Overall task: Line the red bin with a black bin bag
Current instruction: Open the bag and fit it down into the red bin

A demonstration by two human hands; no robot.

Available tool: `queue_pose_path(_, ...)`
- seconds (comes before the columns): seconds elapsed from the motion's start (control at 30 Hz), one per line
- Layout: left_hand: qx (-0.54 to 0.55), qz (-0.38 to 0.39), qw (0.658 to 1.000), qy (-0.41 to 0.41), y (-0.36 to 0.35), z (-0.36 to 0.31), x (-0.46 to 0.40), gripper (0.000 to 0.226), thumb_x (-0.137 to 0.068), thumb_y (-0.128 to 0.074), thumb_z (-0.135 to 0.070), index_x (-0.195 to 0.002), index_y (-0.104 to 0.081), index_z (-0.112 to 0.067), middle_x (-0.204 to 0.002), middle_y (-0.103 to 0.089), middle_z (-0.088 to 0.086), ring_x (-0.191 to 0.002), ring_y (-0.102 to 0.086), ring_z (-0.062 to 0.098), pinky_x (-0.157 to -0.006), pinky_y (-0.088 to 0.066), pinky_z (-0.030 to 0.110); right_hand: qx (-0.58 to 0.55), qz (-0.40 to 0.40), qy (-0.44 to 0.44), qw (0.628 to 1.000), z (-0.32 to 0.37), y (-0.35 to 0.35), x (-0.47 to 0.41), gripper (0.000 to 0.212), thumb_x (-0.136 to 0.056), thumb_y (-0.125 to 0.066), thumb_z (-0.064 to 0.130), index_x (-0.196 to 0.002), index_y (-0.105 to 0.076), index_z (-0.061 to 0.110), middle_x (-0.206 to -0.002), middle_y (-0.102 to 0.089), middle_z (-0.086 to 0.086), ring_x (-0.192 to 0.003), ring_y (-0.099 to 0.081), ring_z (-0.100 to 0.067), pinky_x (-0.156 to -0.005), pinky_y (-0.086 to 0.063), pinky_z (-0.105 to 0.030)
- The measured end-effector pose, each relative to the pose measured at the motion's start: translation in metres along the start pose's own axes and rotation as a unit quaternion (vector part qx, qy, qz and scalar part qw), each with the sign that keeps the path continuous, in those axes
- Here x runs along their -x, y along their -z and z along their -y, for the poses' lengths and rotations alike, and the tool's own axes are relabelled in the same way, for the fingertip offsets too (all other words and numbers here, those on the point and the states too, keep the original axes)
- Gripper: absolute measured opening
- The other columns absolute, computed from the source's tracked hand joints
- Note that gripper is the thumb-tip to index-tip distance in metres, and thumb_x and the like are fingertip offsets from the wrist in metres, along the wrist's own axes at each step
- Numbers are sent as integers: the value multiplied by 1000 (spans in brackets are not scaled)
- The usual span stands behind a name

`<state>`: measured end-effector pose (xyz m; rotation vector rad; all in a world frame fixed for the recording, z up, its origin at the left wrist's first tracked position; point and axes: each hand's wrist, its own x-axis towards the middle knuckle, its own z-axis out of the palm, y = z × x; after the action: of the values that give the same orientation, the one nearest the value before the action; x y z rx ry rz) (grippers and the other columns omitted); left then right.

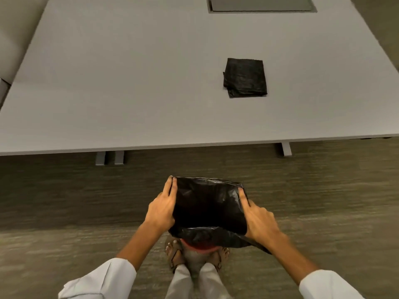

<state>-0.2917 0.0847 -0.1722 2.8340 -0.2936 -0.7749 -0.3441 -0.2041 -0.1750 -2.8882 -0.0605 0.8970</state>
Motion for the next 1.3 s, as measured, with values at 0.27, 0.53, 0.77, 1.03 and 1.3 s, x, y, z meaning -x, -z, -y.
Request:
queue_pose_path(0.27,-5,32,999,-1,-94,34,-51,111,-76,-67,-3,-155,10,-13,-166,12,6,-114,-59,30,-80,-52,33,9,43,-16,999,-18,-83,-60,138,-60,-68,75,-140,38,41,-129,-61,-7,-103,-67,-33,-80,-55,-45)
queue_pose_path(0.53,-21,51,998,28,-174,54,-104,104,-74,-68,-1,-155,-3,-11,-165,-8,8,-133,-45,28,-91,-52,34,32,51,-23,998,-31,-148,-119,111,-76,-64,50,-150,19,43,-114,-67,-5,-97,-68,-30,-74,-56,-42)
queue_pose_path(0.77,-85,57,994,30,-213,69,-147,96,-78,-66,-4,-154,-9,-12,-159,-24,9,-123,-51,33,-89,-53,42,60,73,-32,995,-41,-181,-163,113,-75,-68,41,-152,15,40,-92,-67,-3,-83,-68,-26,-63,-51,-36)
queue_pose_path(1.03,-89,91,991,44,-250,79,-181,96,-86,-55,-1,-155,9,-20,-164,-14,10,-120,-57,35,-85,-55,45,79,114,-33,990,-48,-211,-205,112,-74,-73,41,-155,4,34,-109,-65,-8,-99,-66,-30,-77,-55,-41)
queue_pose_path(1.3,-90,152,981,79,-265,86,-227,92,-93,-47,-3,-153,15,-34,-106,-65,9,-73,-58,24,-63,-48,36,90,115,-22,989,-62,-233,-249,103,-78,-69,26,-156,-2,32,-114,-64,-8,-100,-65,-30,-73,-52,-39)
